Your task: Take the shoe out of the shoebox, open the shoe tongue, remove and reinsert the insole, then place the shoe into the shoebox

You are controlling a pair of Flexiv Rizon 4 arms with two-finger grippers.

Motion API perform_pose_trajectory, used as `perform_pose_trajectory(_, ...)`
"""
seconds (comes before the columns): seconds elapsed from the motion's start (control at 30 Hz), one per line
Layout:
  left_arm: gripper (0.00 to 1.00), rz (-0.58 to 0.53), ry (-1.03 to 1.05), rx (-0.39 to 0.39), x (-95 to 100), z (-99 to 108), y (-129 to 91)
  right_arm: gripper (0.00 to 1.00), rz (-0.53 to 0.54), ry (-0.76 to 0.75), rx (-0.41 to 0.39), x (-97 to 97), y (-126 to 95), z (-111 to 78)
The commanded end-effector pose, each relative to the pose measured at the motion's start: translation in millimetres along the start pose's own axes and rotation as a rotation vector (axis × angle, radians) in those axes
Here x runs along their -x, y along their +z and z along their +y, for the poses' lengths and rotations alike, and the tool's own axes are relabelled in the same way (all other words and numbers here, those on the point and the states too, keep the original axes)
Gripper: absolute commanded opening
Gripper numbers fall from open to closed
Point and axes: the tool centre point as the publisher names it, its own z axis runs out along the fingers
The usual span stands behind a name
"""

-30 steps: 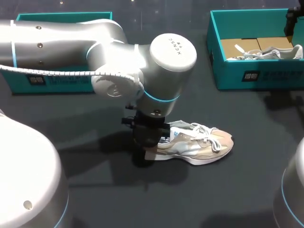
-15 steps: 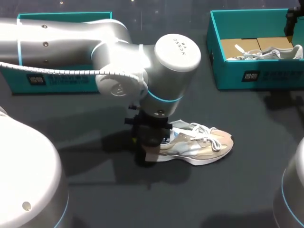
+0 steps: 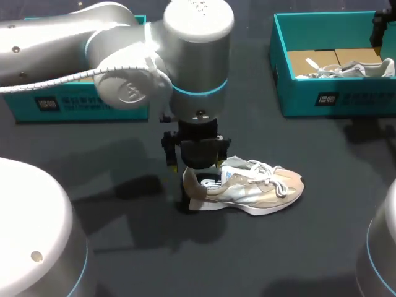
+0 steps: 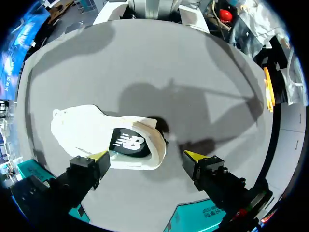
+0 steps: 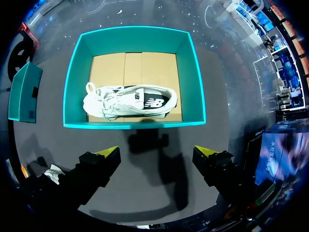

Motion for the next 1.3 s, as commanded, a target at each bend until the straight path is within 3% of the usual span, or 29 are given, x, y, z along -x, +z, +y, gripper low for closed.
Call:
perform_pose_trajectory(0.03,1.00,-0.283,-0.112,-0.061,-56.3,-7.6,-37.2,1.00,-0.001,0.000,0.001,-0.1,-0.1,-0.8)
perform_pose_trajectory(0.4,1.00,-0.498,-0.499,-0.219,-130.2,-30.5,-46.7,1.00,-0.001,0.000,0.001,-0.1,-0.1,-0.8)
perform_pose_trajectory(0.9,1.00,-0.498,-0.499,-0.219,-130.2,-30.5,-46.7,1.00,-0.001,0.000,0.001,-0.1,-0.1,-0.8)
perform_pose_trajectory(1.3,1.00,-0.666,-0.805,-0.408,-154.0,-22.8,-20.1,1.00,-0.001,0.000,0.001,-0.1,-0.1,-0.8)
